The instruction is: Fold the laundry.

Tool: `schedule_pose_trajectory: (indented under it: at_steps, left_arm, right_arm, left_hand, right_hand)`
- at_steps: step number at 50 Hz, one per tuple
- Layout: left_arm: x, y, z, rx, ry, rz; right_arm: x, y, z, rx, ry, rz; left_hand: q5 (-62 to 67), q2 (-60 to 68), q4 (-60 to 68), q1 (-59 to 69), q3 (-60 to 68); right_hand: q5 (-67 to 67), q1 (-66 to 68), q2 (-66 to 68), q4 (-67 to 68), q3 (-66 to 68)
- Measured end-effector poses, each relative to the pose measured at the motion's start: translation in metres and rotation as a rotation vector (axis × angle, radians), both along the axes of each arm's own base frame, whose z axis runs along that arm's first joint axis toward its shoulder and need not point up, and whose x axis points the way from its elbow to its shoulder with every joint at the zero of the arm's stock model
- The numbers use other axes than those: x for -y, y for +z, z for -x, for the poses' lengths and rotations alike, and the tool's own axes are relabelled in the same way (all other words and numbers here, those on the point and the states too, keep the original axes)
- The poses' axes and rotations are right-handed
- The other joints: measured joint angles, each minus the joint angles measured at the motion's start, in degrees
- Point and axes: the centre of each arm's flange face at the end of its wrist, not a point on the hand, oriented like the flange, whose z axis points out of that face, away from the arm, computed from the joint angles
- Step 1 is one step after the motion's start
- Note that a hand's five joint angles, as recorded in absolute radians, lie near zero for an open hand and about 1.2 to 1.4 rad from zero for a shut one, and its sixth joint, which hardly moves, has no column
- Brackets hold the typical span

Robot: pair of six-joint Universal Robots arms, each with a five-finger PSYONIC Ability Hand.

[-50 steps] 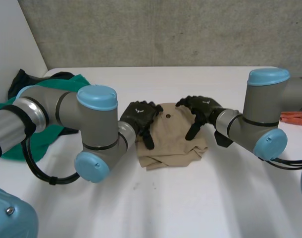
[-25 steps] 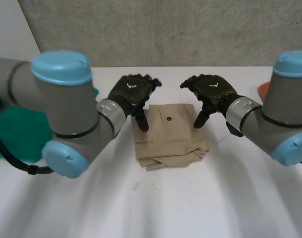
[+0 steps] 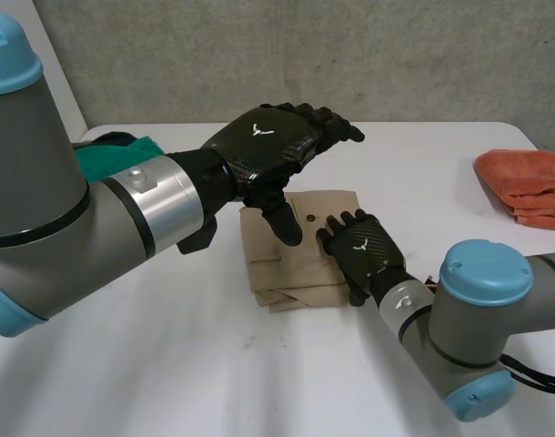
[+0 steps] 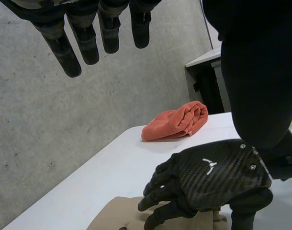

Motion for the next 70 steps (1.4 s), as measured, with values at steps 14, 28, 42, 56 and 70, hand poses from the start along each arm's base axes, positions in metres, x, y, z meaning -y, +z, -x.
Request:
schedule_pose_trajectory:
  at_steps: [14,28,42,56,70]
  left_arm:
    - [0.002,-0.005,0.001,0.005,0.008,-0.009]
    - [0.001,-0.008,-0.001,0.013,0.008,-0.017]
    - [0.003,-0.005,-0.003,0.008,0.018,-0.008]
    - [0.003,-0.003,-0.003,0.004,0.019,-0.005]
    - [0.001,-0.001,-0.003,0.001,0.014,0.002]
  right_arm:
    - [0.032,-0.013,-0.022,0.044,0.005,0.057]
    - [0.068,0.006,-0.036,0.125,0.007,0.117]
    - [0.152,0.068,0.036,0.202,-0.047,0.287]
    - [0.252,0.154,0.13,0.409,-0.125,0.567]
    - [0.307,0.108,0.249,0.383,-0.185,0.552]
  left_hand:
    - [0.0,0.0,0.0,0.0,0.0]
    - [0.0,0.0,0.0,0.0,0.0]
    - [0.0,0.0,0.0,0.0,0.0]
    - [0.0,0.0,0.0,0.0,0.0]
    - [0.0,0.0,0.0,0.0,0.0]
  right_hand:
    - [1.7,2.2,2.5,2.0,3.2]
    - [46.5,39.8,54.3,54.5,53.2]
    - [48.0,40.9,54.4,54.9,53.6]
    - [48.9,40.9,54.5,55.0,53.7]
    - [49.2,40.9,54.5,55.3,54.2]
